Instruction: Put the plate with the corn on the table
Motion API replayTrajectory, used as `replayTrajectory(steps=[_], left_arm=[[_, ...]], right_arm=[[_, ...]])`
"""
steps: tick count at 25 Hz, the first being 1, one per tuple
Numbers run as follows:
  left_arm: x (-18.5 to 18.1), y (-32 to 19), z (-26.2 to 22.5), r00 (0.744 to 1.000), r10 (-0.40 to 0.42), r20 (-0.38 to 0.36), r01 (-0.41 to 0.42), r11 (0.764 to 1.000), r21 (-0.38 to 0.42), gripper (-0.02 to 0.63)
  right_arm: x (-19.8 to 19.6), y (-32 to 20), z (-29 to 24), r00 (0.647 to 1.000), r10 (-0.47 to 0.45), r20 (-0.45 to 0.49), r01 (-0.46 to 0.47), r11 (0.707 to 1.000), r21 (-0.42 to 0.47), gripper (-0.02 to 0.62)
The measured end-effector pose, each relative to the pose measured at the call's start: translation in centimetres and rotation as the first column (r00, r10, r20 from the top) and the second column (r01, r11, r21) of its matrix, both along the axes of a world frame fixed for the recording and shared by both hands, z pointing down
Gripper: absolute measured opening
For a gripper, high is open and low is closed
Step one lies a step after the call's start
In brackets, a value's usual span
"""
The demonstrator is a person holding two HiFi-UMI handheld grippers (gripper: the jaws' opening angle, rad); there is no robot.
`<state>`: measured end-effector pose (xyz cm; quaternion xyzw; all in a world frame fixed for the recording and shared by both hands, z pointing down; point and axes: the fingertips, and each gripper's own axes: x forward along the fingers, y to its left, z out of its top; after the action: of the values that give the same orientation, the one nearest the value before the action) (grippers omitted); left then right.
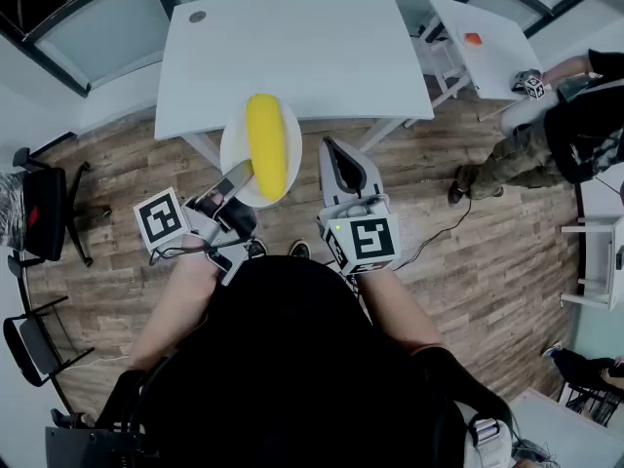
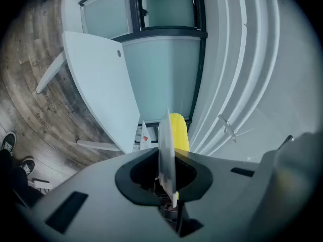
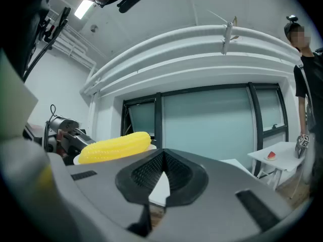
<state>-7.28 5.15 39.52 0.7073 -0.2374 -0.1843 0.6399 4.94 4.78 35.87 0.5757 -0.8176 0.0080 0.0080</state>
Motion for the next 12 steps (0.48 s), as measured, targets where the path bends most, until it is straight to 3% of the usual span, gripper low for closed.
replayTrajectory(steps=[5,12], left_arm=[[-0.2,-0.2,-0.2,1.000,0.007,-0.009,-0.007,1.000,0.010,0.032],[-4.5,-2.5,0.2,1.000,0.006,-0.016,-0.006,1.000,-0.002,0.032]], right_arm=[[-0.4,-0.1,-0.2,1.000,0.007,0.013,-0.007,1.000,0.008,0.003],[-3.4,-1.6,-0.4,0.996,0.022,0.081,-0.023,1.000,0.011,0.003]])
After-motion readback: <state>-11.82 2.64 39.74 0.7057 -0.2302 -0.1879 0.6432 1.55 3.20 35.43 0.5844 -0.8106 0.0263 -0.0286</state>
